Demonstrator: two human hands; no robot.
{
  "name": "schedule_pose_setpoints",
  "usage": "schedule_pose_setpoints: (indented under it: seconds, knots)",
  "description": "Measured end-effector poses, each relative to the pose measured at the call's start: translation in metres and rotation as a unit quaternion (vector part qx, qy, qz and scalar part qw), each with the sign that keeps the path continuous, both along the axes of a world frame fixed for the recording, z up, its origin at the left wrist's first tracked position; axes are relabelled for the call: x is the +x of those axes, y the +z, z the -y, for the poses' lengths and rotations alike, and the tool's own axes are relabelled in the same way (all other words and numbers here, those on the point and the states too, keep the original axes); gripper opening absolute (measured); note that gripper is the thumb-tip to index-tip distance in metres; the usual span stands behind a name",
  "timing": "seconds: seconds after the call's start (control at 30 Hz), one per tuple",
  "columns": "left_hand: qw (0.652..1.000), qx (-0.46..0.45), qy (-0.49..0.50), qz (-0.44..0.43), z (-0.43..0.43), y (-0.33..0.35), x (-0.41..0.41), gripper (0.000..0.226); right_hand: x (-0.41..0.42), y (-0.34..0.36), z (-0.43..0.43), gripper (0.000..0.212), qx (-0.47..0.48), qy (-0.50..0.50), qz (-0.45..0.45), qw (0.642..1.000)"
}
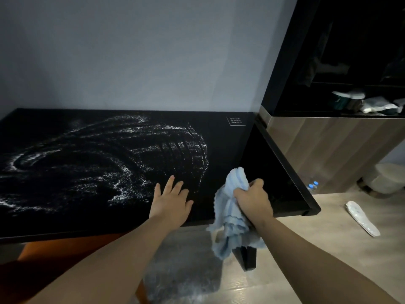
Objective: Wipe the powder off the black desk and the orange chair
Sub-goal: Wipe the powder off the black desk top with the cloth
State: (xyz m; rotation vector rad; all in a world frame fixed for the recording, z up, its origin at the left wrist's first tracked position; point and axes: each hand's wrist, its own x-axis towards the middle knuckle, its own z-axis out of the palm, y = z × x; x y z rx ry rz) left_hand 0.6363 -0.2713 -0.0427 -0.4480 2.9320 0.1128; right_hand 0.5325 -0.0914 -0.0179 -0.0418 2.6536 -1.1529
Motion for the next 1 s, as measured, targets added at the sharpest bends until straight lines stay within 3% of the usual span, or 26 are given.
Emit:
schedule_pose_setpoints:
  seconds: [0.1,0.2,0.27,0.43,0.63,0.8,0.87,1.0]
  knots:
    - [1.0,0.015,0.009,0.006,0.008,0.003,-0.002,0.057,-0.008,-0.006,0.002,0.033,0.109,0.027,-0.072,0.991]
    - [0.999,0.022,0.007,0.026,0.011,0.003,-0.009,0.059,-0.012,-0.024,0.006,0.062,0.239,0.121,-0.098,0.958]
    - [0.999,0.022,0.008,0.041,0.011,0.0,-0.014,0.059,-0.011,-0.04,0.007,0.074,0.292,0.182,-0.067,0.937]
    - [0.998,0.01,-0.002,0.055,0.008,-0.014,-0.033,0.059,-0.014,-0.07,0.01,0.081,0.296,0.205,-0.033,0.932]
    - [0.998,0.03,0.013,0.049,0.01,-0.023,-0.08,0.059,-0.059,-0.073,0.006,0.063,0.283,0.208,-0.148,0.925]
    - [0.996,0.055,0.037,0.055,0.017,-0.021,-0.141,0.056,-0.142,-0.053,0.01,0.062,0.261,0.152,-0.213,0.929]
    - [0.995,0.065,0.061,0.052,0.02,-0.022,-0.165,0.055,-0.175,-0.047,0.019,0.062,0.262,0.148,-0.193,0.934]
    - [0.987,0.089,0.12,0.054,0.028,-0.032,-0.19,0.055,-0.203,-0.058,0.037,0.065,0.289,0.169,-0.065,0.94]
